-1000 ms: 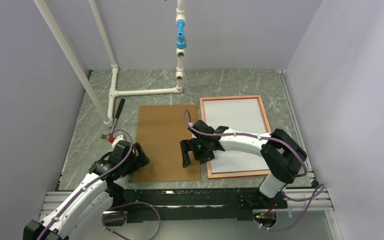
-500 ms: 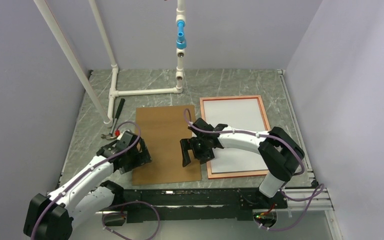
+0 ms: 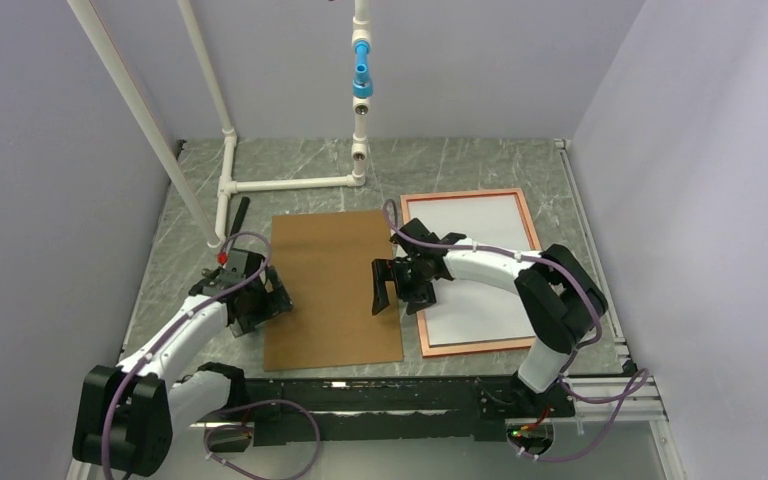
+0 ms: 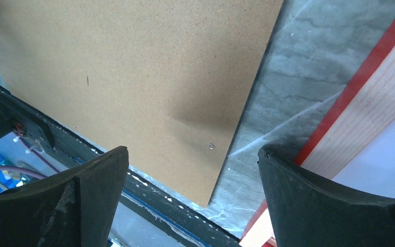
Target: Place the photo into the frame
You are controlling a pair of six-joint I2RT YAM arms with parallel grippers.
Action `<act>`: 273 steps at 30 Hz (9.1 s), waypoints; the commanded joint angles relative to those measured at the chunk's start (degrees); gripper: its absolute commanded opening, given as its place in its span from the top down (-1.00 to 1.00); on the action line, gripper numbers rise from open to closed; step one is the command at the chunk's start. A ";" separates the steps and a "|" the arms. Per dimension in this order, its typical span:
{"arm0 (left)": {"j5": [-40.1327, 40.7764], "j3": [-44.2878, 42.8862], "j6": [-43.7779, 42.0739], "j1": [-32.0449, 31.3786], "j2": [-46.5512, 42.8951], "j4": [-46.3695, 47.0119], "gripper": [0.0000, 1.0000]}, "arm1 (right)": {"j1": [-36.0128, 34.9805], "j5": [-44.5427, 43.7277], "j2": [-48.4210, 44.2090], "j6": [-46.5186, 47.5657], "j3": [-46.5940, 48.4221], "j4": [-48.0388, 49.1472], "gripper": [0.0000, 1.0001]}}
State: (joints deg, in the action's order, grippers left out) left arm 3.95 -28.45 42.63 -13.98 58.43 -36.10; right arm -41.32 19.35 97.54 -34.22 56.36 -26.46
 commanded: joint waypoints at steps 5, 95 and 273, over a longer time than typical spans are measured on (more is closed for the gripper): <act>-7.09 -3.22 -7.07 6.68 6.46 7.53 -0.99 | 1.76 -2.41 5.20 2.20 1.56 1.90 -0.99; -15.87 2.95 -0.03 -2.84 14.89 22.09 -0.82 | 20.38 15.60 -3.21 0.15 -7.10 13.45 -0.87; -15.72 -29.12 1.33 -13.85 0.20 -1.25 0.06 | 8.30 4.02 -31.13 -2.13 16.19 -10.72 -0.78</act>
State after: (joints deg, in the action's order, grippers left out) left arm -14.81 -53.69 47.09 -27.44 58.78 -34.24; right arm -33.32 23.11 68.12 -37.10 73.60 -39.99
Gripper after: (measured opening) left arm 0.482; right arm 0.837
